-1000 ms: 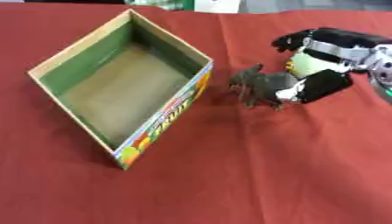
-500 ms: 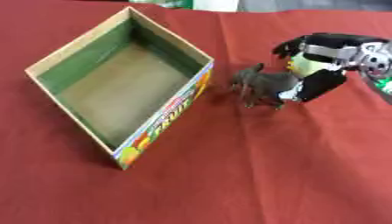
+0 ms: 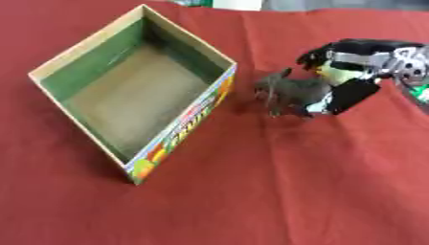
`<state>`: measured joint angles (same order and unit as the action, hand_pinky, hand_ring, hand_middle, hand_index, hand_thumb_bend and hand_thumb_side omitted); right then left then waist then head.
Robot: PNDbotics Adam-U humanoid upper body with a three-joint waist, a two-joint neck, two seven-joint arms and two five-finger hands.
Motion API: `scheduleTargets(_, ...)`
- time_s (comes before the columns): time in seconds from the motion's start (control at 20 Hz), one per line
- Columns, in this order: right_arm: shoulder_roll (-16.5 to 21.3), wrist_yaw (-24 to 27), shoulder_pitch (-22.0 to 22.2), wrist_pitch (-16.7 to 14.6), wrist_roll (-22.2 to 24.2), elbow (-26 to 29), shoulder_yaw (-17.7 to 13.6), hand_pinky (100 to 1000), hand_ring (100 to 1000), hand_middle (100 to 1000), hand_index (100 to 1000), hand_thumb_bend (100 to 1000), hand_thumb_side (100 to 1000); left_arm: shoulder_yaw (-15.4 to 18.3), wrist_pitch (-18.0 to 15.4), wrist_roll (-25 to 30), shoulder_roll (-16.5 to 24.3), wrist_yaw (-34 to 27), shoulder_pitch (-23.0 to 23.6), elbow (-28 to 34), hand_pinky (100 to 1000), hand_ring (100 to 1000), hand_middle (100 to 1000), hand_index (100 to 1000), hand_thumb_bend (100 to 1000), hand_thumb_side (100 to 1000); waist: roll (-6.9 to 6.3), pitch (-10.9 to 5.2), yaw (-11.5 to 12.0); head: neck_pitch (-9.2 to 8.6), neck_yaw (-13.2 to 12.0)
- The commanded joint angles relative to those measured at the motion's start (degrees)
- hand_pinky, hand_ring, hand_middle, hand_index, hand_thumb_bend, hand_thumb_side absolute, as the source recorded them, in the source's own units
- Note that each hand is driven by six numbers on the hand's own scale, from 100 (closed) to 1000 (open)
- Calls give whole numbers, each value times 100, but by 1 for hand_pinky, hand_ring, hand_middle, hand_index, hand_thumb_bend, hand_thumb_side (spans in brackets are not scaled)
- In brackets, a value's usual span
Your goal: Pick up objects on the table and place them in the box.
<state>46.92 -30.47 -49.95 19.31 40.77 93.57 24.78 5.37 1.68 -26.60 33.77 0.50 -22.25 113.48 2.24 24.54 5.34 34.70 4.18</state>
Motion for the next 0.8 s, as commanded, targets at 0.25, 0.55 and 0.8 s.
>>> scheduleTargets(0.25,-36,-13,-150,3,-227,-294,88,869,906,790,930,356,454,26,0,3,103,-41,-84,111,691,891,879,898,100,863,4,-98,41,-60,38)
scheduleTargets(0.55,-124,9,-155,-104,-242,-570,147,855,895,759,884,285,428,40,-16,-10,99,-56,-101,111,691,889,878,898,100,862,5,-86,65,-44,43)
scheduleTargets(0.8,-148,29,-161,-186,-165,-673,185,855,897,765,883,192,370,48,-24,-13,93,-58,-117,111,691,888,877,898,100,862,10,-77,89,-38,35)
